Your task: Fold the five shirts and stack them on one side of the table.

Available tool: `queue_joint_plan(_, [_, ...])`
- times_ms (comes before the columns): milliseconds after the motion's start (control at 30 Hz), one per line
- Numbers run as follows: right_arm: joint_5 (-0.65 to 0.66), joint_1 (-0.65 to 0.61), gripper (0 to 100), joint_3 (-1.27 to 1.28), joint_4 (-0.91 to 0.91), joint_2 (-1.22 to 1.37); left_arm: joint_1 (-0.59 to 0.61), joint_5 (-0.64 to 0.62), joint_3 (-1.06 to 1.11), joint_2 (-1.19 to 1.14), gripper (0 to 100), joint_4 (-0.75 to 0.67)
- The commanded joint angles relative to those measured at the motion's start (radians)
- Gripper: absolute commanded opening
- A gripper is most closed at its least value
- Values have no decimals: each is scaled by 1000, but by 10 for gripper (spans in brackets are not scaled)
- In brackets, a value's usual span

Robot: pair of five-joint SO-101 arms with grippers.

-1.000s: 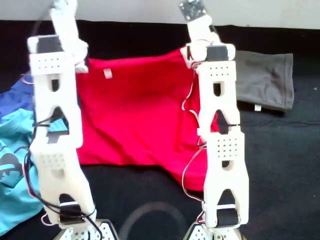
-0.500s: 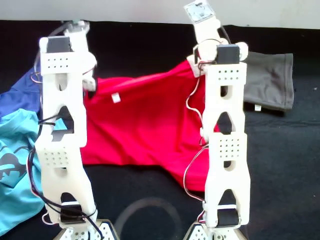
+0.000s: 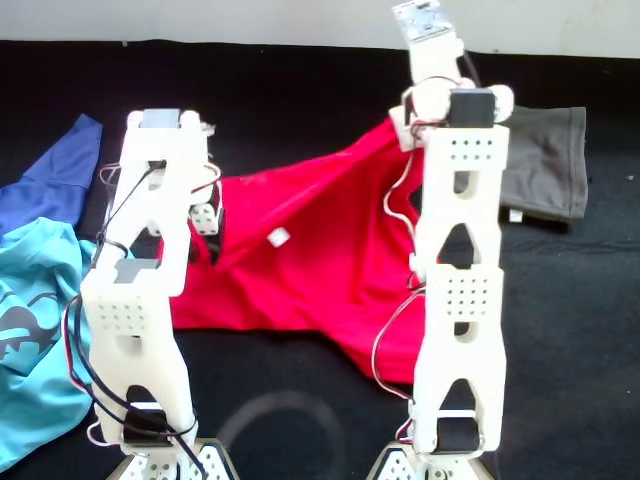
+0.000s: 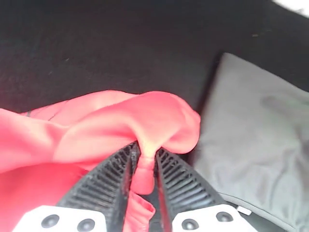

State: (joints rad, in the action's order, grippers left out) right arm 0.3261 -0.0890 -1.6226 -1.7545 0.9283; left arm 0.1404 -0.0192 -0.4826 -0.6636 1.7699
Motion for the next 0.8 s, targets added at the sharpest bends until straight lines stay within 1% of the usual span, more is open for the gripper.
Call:
queue_joint_plan(0, [-12, 19, 5, -44, -13, -93, 12, -5, -28, 81, 192, 15])
queue_joint_plan(167, [-11, 22, 5, -44, -12, -50, 4, -5, -97, 173, 189, 12])
queue_joint_plan(233, [-12, 19, 5, -44, -12, -33, -30, -8, -117, 197, 189, -2])
queue_joint_plan(333, [-12, 16, 5, -45, -10, -2, -110, -9, -119, 189, 189, -61])
queue_joint_plan(400, [-12, 16, 5, -50, -10, 19, -156, -26, -119, 156, 189, -100])
queue_joint_plan(567, [-9, 21, 5, -53, -10, 53, -214, -137, -124, 30, 189, -143])
queue_joint_plan(667, [-9, 21, 5, -54, -10, 58, -237, -164, -125, -33, 189, -146])
queue_joint_plan(767, [-9, 19, 5, -54, -10, 58, -243, -163, -125, -94, 189, -146])
